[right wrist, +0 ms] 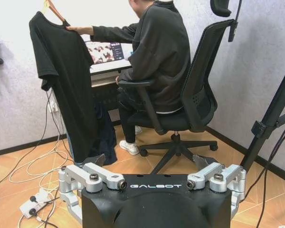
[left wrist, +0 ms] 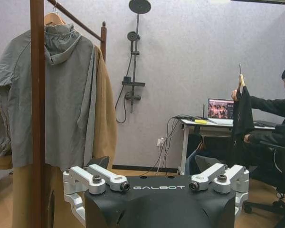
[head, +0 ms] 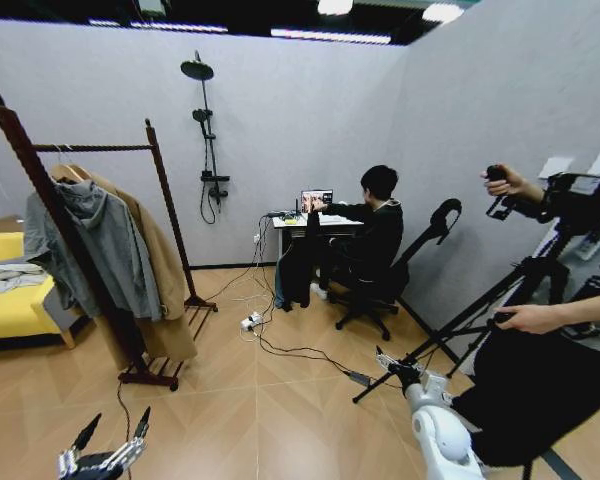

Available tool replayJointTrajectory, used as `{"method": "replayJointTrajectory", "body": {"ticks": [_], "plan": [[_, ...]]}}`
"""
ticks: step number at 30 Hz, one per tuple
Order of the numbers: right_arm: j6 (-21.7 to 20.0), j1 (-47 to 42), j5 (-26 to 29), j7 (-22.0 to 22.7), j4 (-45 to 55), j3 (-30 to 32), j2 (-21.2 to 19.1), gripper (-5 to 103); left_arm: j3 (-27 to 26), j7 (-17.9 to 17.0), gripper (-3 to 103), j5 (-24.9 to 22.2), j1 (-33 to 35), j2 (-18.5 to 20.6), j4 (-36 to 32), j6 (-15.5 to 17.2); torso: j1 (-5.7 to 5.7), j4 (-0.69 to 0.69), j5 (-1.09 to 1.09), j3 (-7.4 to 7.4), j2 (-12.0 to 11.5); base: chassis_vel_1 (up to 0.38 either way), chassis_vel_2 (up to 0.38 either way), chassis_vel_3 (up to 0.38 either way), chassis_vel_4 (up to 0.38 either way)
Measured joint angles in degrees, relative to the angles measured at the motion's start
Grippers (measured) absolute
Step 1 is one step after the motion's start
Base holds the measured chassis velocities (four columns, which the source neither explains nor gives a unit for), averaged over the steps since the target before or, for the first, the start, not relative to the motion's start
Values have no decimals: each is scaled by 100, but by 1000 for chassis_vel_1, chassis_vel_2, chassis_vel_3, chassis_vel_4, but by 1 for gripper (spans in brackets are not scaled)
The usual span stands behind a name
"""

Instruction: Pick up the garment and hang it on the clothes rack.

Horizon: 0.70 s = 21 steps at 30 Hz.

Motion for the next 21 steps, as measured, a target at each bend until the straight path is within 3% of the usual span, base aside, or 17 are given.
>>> {"method": "replayJointTrajectory", "body": {"ticks": [21], "plan": [[1280,-1835,1,874,3152,-933,-876,100,0,0,100,0,0,0,0,0,0,2,0,0,0,0,0,0,0]]}}
